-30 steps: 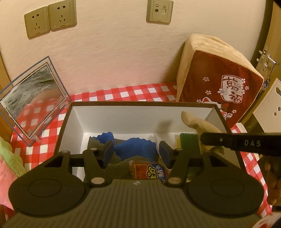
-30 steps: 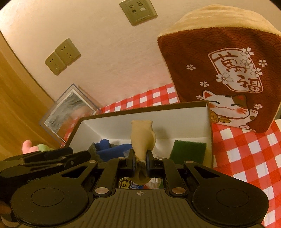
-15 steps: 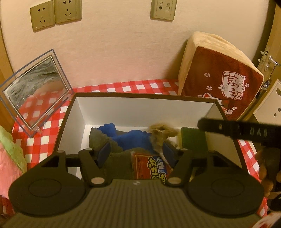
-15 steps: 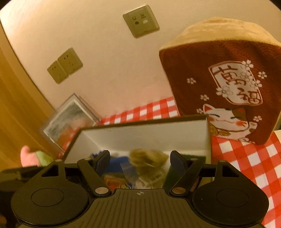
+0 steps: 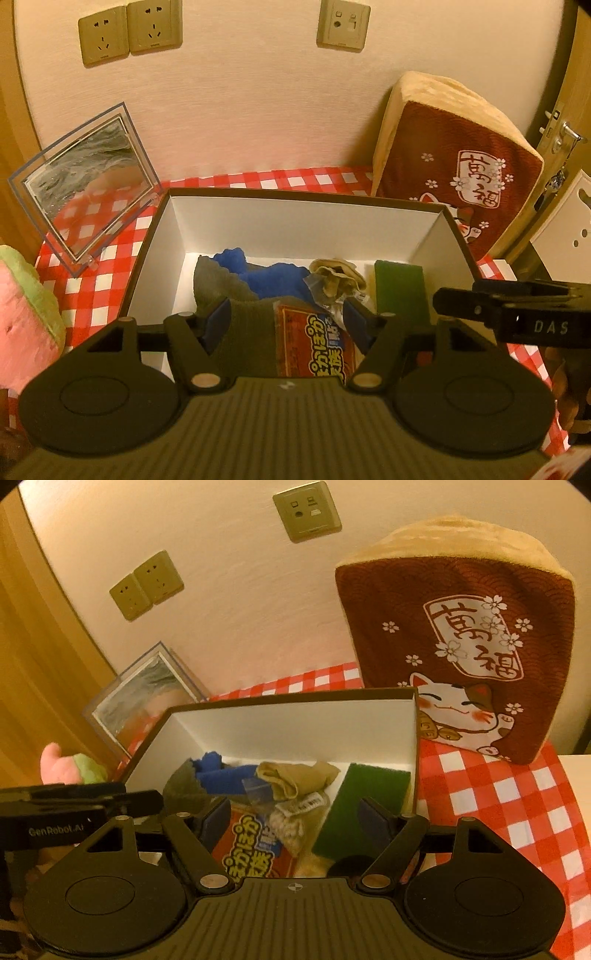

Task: Organize soft objects
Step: 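Lower swab bag and tan glove into the box and open both tools, then withdraw both tools up and out of the box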

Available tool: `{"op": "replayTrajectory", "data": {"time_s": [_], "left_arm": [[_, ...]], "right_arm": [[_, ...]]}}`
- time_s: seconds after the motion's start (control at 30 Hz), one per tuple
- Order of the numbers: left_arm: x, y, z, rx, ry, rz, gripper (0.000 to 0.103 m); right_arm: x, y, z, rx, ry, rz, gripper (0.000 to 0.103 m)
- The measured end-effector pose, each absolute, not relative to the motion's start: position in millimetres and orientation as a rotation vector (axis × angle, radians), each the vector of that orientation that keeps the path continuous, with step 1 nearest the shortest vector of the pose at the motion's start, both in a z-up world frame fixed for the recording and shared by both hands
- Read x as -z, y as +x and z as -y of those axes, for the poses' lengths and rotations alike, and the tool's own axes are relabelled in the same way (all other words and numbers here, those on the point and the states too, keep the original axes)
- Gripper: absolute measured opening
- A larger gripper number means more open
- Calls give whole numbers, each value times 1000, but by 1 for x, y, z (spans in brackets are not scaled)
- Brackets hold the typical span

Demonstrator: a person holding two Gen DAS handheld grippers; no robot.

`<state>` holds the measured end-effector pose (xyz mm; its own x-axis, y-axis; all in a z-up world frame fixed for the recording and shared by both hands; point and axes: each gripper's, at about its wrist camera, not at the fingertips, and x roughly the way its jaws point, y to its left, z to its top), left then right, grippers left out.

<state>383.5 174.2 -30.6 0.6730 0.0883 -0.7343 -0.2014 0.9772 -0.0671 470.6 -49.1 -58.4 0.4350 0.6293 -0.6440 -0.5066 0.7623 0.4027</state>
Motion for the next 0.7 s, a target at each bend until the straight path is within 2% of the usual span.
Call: {"op": "replayTrajectory", "data": {"time_s": [0.7], "left_arm": [[-10, 289, -119, -224, -171, -727, 71]], "right_arm": [[23, 391, 105, -761, 151, -783, 76]]}}
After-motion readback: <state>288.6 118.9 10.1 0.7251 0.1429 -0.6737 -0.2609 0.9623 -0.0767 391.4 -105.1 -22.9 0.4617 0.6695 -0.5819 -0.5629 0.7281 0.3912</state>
